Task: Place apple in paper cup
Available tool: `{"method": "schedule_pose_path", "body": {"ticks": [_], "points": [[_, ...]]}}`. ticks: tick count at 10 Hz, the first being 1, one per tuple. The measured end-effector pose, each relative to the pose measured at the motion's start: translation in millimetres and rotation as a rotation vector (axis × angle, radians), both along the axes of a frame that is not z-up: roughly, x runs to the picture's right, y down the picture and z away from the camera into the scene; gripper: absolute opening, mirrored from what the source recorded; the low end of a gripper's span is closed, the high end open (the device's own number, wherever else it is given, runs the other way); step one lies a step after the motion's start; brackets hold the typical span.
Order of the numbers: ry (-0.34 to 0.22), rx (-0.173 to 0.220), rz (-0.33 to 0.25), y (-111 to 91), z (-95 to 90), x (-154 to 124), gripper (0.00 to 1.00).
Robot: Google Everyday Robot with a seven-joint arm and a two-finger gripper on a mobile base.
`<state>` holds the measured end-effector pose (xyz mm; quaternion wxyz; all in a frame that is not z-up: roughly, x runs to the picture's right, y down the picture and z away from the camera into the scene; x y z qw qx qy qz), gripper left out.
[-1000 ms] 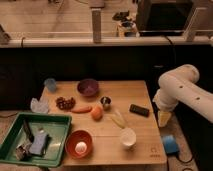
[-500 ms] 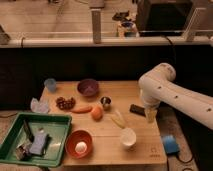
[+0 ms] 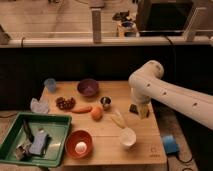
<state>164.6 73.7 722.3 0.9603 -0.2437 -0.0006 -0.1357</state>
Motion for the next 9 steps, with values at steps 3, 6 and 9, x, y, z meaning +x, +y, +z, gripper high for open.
{"method": "schedule_pose_path", "body": {"ticks": [3,6,9], "points": [[-0.039,0.009,-0.022,-7.9,5.7,-17.7,0.80],[-0.080,0.014,-0.039,-13.1,11.9,-35.1,0.80],[-0.116,0.018,-0.052,-17.9,18.2,-51.8,0.80]]}}
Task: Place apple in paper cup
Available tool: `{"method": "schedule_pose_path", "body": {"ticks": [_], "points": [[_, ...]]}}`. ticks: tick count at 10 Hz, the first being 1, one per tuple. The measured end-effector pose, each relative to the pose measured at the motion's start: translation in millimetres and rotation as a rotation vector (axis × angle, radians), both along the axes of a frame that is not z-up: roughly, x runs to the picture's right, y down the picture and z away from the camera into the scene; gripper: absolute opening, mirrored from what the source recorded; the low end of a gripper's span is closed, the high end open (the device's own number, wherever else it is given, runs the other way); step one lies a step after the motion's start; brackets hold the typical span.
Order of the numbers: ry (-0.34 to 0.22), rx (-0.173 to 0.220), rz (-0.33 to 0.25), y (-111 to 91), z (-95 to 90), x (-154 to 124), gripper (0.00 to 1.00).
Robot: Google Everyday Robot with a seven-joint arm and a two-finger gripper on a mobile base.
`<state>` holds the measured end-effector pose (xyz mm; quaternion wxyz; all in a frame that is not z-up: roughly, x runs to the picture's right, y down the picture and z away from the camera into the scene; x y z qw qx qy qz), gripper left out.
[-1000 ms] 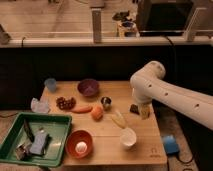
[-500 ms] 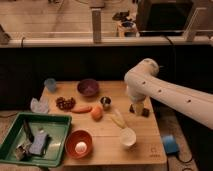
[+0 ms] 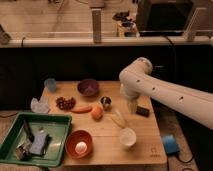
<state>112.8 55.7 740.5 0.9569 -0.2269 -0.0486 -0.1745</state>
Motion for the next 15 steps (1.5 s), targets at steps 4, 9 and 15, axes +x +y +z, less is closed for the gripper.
{"method": "schedule_pose_path", "body": {"ticks": [4,9,15], "points": [[-0.056,-0.006,0.000,-3.5,11.5,-18.5,0.80],[-0.123,-0.010,0.002,-6.6,23.9,-40.6,0.80],[-0.189,-0.016,-0.011,-6.6,38.5,-72.0,0.80]]}}
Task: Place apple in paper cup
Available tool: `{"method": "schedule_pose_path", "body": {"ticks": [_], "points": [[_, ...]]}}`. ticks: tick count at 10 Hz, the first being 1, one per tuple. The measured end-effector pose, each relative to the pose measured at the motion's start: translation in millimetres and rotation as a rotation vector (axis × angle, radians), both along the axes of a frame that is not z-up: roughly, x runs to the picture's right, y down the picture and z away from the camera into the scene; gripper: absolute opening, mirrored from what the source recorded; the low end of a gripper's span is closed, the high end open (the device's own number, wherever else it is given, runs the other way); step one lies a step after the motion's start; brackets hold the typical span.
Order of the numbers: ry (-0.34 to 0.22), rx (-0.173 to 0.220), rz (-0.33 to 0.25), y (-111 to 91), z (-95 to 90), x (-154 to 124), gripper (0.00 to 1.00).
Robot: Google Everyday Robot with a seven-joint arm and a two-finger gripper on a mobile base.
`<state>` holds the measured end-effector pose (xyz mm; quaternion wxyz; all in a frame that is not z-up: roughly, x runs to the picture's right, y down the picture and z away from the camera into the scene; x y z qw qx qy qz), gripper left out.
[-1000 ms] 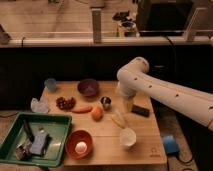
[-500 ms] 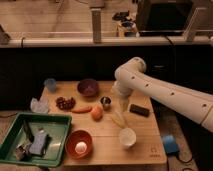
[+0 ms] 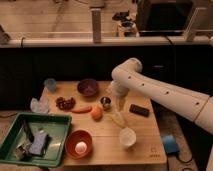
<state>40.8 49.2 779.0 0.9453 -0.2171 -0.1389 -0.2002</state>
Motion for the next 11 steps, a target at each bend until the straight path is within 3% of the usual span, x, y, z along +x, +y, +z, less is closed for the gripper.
{"method": "schedule_pose_path", "body": {"ticks": [7,11], "points": [[-0.071,-0.028,-0.017,8.1,21.3,-42.0,0.80],[-0.103,-0.054,-0.020,19.8,38.9,-51.4,0.80]]}}
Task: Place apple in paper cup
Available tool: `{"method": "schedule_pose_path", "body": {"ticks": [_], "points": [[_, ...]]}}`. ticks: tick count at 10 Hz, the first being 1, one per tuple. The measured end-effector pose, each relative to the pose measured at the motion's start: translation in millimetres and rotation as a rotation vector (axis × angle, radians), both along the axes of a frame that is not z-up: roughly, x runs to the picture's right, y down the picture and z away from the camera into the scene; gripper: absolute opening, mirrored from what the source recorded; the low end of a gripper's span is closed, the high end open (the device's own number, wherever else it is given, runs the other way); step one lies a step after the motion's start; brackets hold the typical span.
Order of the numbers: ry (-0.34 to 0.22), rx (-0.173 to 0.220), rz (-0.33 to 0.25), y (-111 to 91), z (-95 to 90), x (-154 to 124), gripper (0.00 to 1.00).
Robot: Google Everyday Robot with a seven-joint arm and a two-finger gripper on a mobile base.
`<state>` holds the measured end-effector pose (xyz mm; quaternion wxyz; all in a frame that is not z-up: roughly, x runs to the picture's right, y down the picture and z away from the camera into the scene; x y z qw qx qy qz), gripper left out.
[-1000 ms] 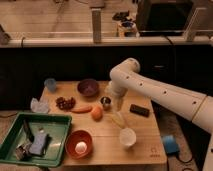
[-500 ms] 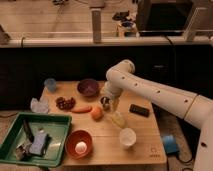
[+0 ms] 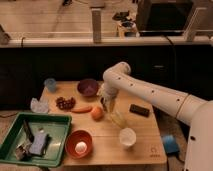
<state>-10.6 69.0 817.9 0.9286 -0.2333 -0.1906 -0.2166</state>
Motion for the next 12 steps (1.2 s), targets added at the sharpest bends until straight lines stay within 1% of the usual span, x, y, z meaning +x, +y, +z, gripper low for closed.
{"method": "schedule_pose_path", "body": {"ticks": [3,6,7,9,12], "points": [[-0.022,-0.016,-0.011,6.3,8.8,-10.7,0.80],[-0.055,-0.047,-0.037,24.5,25.7,-22.2,0.80],[-0.065,-0.058,-0.047,27.6,30.3,-26.2,0.80],[-0.077,-0.071,-0.062,31.3,34.4,-29.8,0.80],[-0.108,-0.093,-0.095,47.5,46.3,-41.0,0.80]]}}
